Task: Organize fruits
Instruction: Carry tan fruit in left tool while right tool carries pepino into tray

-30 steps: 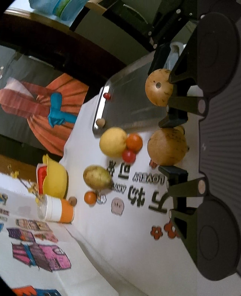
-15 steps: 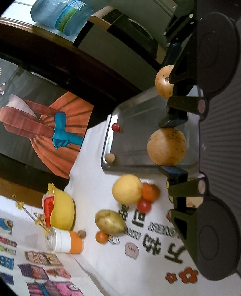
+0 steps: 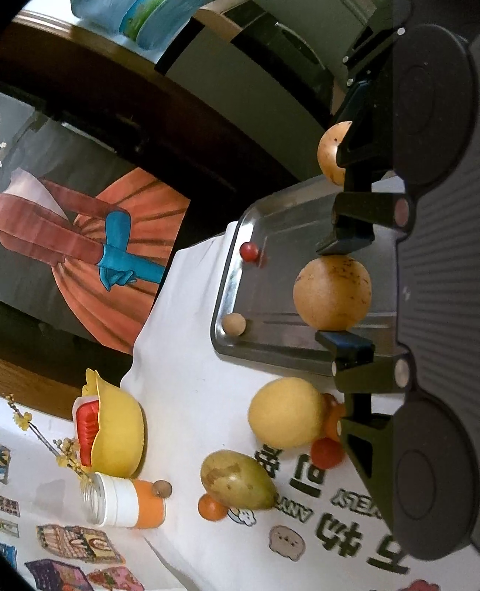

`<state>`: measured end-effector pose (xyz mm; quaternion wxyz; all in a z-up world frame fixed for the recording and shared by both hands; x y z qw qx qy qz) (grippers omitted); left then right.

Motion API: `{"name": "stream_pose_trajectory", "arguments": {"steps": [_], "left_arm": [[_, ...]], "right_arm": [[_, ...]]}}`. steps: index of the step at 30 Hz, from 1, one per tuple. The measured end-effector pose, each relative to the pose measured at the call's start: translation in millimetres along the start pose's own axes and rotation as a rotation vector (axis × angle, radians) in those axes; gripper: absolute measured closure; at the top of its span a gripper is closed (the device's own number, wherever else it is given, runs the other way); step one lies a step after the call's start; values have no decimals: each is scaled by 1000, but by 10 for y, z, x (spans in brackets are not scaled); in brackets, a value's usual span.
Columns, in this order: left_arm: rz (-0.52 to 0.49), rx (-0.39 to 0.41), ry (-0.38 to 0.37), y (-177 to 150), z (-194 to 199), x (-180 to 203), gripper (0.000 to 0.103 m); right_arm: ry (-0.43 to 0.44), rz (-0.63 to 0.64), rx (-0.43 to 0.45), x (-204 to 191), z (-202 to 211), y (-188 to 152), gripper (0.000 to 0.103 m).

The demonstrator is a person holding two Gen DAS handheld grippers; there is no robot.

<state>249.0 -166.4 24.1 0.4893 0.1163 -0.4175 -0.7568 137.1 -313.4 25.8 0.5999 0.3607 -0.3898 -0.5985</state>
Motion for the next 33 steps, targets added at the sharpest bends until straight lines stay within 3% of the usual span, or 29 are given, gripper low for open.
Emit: {"name": "stream_pose_trajectory", "arguments": {"steps": [13, 21, 33], "left_arm": [[7, -27, 32, 335, -666, -101, 56], [-30, -17, 36, 454, -859, -70, 56], [-93, -23, 79, 530, -1057, -60, 56]], "right_arm": [[17, 28, -21, 214, -713, 142, 53], [24, 44, -27, 236, -1048, 308, 53], [19, 49, -70, 299, -1336, 299, 53]]}}
Point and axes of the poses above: each gripper's, at about its wrist camera, not at the fingertips, and z roughly against the way its jaws point, x to its right, y to its top, the point moved 3 cm from there along -z, roughly the way its jaws point, and after that the axes turned 11 degrees about -z, right-handed, at the moved point
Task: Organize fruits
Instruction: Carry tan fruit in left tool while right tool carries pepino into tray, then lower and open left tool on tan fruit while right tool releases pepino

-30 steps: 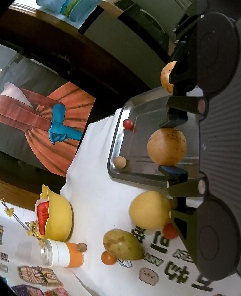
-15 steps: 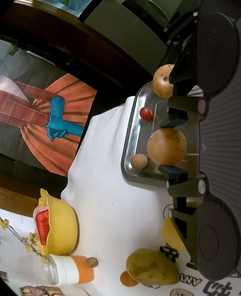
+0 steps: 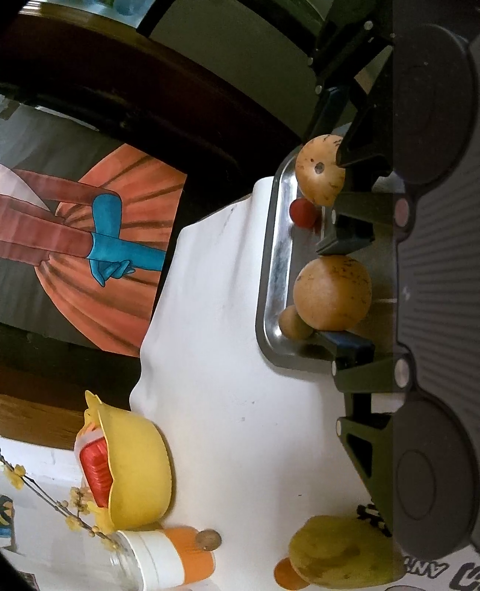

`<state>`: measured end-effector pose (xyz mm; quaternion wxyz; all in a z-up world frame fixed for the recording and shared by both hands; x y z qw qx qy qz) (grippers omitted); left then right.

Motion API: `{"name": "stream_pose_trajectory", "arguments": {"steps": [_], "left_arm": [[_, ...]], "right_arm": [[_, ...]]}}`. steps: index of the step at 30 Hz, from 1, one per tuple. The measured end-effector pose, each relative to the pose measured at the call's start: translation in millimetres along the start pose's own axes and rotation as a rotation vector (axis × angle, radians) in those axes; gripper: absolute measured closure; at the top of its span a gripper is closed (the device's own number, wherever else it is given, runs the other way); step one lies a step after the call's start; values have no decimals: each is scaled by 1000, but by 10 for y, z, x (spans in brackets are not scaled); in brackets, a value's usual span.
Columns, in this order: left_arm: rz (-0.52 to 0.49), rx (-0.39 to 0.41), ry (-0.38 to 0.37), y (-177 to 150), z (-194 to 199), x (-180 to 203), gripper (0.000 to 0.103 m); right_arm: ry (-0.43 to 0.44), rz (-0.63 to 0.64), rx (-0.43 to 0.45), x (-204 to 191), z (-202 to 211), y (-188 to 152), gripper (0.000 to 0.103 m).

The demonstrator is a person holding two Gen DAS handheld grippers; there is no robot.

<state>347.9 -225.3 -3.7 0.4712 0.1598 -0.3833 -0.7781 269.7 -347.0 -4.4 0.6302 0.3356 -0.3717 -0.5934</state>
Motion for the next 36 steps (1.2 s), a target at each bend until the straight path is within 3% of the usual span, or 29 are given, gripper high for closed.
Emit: {"name": "stream_pose_trajectory", "arguments": {"steps": [31, 36], "left_arm": [[-61, -36, 64, -52, -135, 39, 53], [-55, -25, 61, -73, -76, 45, 46]], "right_arm": [[2, -10, -35, 41, -130, -24, 52], [-2, -18, -21, 48, -36, -40, 44]]}}
Point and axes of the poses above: each gripper's, at about its wrist camera, not at the fingertips, and z roughly against the way its jaws point, x to its right, y to its top, the point moved 3 cm from there along -z, roughly the way its jaws point, and after that the axes turned 11 degrees about -z, right-handed, at the moved point
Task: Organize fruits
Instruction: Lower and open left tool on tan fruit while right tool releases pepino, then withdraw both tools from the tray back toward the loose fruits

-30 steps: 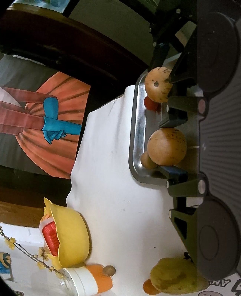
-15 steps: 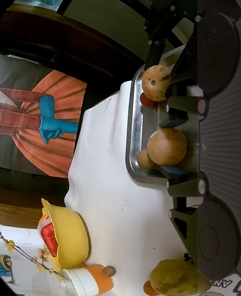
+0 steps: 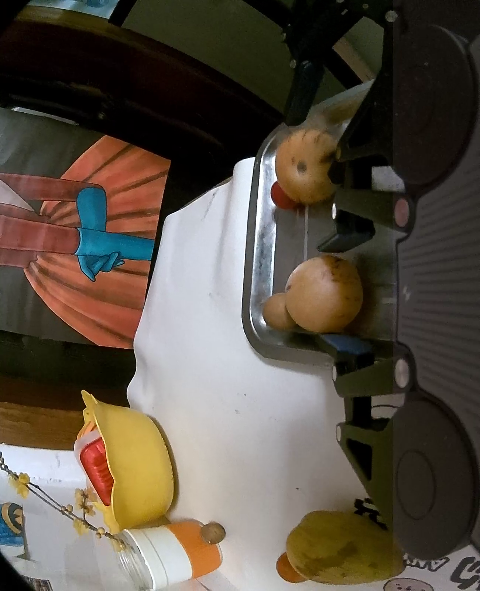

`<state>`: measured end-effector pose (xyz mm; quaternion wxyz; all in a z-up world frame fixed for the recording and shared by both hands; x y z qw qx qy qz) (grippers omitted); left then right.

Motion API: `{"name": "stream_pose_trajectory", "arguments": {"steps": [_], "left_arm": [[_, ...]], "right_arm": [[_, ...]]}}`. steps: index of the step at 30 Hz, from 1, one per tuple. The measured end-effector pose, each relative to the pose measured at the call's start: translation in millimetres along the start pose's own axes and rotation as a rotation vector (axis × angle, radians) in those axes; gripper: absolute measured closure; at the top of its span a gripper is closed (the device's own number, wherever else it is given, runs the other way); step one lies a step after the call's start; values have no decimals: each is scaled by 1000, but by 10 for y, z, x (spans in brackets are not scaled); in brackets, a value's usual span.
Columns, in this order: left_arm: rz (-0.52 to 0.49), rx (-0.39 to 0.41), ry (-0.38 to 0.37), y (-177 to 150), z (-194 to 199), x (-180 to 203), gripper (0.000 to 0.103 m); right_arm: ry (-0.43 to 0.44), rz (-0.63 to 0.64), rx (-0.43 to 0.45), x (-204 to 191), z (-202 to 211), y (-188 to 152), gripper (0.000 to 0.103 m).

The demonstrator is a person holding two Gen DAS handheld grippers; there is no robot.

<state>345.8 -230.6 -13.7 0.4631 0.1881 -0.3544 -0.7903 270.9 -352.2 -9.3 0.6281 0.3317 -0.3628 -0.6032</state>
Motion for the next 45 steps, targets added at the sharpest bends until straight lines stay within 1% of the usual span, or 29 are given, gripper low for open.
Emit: {"name": "stream_pose_trajectory", "arguments": {"steps": [8, 15, 17, 19, 20, 26, 34, 45], "left_arm": [[6, 52, 11, 48, 212, 9, 32], [28, 122, 31, 74, 479, -17, 16], [35, 138, 34, 78, 552, -27, 12], [39, 154, 38, 74, 633, -35, 7], [40, 162, 42, 73, 672, -37, 7], [55, 215, 69, 38, 919, -63, 1], [68, 266, 100, -83, 1305, -97, 1], [71, 297, 160, -358, 1889, -230, 1]], "right_arm": [[-18, -11, 38, 18, 225, 33, 27], [-29, -19, 76, 20, 450, 77, 14], [-31, -21, 91, 10, 516, 90, 6], [-34, -25, 106, 0, 598, 106, 3], [-35, -26, 112, -4, 637, 108, 1], [-47, -34, 156, -43, 895, 155, 1], [-45, -44, 190, -110, 1244, 149, 1], [-19, -17, 228, -348, 1805, 106, 1]]}}
Point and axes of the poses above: each gripper's, at about its wrist camera, not at the fingertips, and z roughly against the way its jaws point, x to its right, y to its top, the point moved 3 cm from there along -z, roughly the way its jaws point, and after that the axes turned 11 degrees about -z, right-handed, at the moved point
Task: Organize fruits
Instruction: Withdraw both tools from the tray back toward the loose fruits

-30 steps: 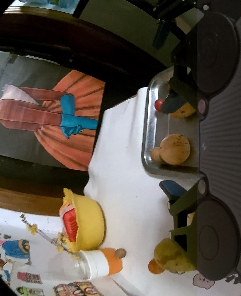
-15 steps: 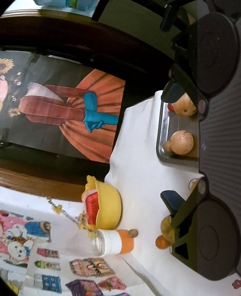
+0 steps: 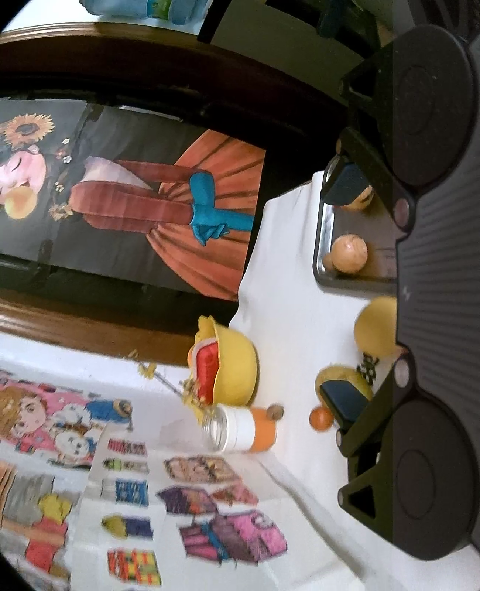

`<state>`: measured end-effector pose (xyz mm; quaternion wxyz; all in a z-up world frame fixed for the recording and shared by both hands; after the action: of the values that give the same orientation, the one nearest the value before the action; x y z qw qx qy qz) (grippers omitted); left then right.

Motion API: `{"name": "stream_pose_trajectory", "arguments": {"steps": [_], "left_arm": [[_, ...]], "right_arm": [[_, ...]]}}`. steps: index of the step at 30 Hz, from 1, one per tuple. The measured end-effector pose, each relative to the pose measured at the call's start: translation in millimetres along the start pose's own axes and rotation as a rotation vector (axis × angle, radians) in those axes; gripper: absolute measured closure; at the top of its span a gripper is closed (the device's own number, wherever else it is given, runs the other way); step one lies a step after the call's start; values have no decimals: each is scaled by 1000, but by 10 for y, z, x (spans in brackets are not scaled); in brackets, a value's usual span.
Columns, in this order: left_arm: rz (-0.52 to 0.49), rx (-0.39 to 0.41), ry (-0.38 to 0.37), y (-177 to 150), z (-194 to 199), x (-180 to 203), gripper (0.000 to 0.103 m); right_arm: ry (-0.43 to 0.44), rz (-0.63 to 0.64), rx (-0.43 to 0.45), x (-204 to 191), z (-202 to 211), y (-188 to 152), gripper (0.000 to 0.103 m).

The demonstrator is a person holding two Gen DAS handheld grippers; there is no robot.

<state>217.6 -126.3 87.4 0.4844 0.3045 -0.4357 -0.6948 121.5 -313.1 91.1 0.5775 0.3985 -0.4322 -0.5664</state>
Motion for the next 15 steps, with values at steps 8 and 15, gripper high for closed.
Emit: {"name": "stream_pose_trajectory", "arguments": {"steps": [8, 15], "left_arm": [[32, 1, 59, -158, 360, -317, 0], [42, -27, 96, -336, 561, -543, 0]], "right_arm": [[30, 25, 1, -222, 316, -2, 1], [67, 38, -16, -468, 483, -63, 1]]}}
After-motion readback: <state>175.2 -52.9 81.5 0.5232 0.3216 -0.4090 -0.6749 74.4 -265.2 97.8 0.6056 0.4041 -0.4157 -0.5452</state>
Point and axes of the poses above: each gripper's, at about its wrist camera, not at the fingertips, and z roughly against the way its jaws point, x to its right, y to its top, the point moved 3 cm from there along -z, roughly the way its jaws point, and after that the axes turned 11 degrees about -z, right-handed, at the moved point
